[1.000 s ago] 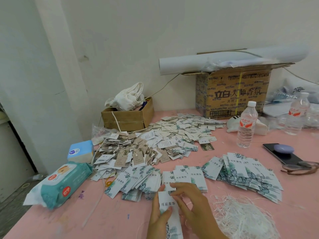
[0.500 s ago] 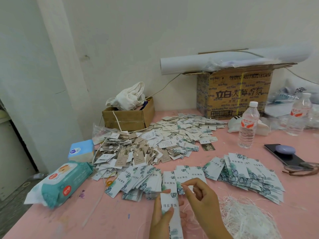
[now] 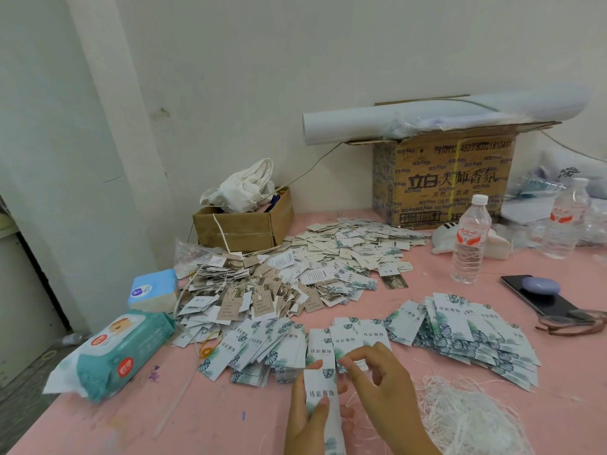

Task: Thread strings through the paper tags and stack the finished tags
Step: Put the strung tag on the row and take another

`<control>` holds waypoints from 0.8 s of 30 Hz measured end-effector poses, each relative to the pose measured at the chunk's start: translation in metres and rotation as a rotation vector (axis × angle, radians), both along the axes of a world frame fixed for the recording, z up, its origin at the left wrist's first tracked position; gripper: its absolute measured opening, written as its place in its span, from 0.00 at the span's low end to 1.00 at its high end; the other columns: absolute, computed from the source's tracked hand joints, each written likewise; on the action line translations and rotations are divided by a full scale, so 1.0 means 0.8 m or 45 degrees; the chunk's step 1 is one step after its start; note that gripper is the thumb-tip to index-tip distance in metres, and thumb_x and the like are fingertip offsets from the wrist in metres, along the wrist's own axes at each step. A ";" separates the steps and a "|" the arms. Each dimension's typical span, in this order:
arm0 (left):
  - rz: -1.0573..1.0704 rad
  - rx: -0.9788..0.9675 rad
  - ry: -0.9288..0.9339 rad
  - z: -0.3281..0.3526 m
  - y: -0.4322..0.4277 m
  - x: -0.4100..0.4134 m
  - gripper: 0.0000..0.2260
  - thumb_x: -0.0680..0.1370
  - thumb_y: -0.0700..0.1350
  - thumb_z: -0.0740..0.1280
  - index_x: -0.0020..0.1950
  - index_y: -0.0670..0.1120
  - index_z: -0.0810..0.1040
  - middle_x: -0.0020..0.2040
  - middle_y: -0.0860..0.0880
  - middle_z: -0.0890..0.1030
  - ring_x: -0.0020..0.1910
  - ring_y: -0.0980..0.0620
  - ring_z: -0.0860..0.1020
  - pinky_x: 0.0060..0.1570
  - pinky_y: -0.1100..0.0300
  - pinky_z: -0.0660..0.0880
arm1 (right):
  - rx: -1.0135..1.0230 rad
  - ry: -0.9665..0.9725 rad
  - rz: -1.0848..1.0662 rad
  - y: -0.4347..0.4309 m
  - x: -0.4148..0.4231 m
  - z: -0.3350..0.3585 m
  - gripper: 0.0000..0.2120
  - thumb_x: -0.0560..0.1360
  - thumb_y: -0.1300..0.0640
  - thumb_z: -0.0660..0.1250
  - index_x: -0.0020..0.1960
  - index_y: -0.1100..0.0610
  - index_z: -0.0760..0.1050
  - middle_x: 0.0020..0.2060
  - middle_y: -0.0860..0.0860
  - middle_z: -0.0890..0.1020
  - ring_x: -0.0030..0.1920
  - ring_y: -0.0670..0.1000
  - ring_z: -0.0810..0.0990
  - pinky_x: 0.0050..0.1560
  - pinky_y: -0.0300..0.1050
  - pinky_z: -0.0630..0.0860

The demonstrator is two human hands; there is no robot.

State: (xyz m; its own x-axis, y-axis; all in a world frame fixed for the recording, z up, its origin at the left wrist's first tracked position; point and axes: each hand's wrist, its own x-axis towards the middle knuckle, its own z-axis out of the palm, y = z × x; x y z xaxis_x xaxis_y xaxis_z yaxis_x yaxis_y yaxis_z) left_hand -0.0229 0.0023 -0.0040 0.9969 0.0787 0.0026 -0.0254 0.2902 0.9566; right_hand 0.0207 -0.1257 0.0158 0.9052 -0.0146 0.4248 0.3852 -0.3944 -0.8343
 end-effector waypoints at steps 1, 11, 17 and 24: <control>0.027 0.048 -0.001 -0.003 -0.002 0.001 0.20 0.79 0.27 0.58 0.64 0.48 0.73 0.50 0.46 0.86 0.45 0.42 0.83 0.39 0.59 0.78 | -0.058 -0.017 0.036 0.000 -0.001 -0.001 0.07 0.74 0.53 0.70 0.38 0.44 0.77 0.39 0.40 0.75 0.32 0.40 0.71 0.35 0.31 0.66; 0.208 0.440 -0.211 -0.011 -0.012 0.001 0.16 0.79 0.32 0.64 0.56 0.52 0.81 0.45 0.51 0.86 0.44 0.53 0.84 0.42 0.54 0.82 | -0.138 -0.037 0.166 0.007 -0.006 -0.002 0.12 0.76 0.63 0.65 0.36 0.53 0.69 0.30 0.42 0.68 0.31 0.45 0.65 0.34 0.38 0.61; 0.201 0.475 -0.208 0.002 -0.014 -0.005 0.23 0.80 0.34 0.62 0.54 0.63 0.83 0.50 0.55 0.85 0.48 0.55 0.84 0.46 0.59 0.81 | -0.086 -0.059 0.204 0.006 -0.004 0.000 0.13 0.74 0.66 0.66 0.35 0.54 0.70 0.29 0.43 0.68 0.31 0.44 0.65 0.33 0.36 0.62; 0.191 0.512 -0.192 0.005 -0.014 -0.007 0.22 0.81 0.37 0.62 0.57 0.65 0.81 0.51 0.57 0.85 0.48 0.55 0.84 0.44 0.64 0.79 | 0.042 0.007 0.265 0.003 -0.001 0.001 0.14 0.76 0.65 0.66 0.35 0.53 0.70 0.26 0.46 0.66 0.29 0.43 0.64 0.32 0.34 0.61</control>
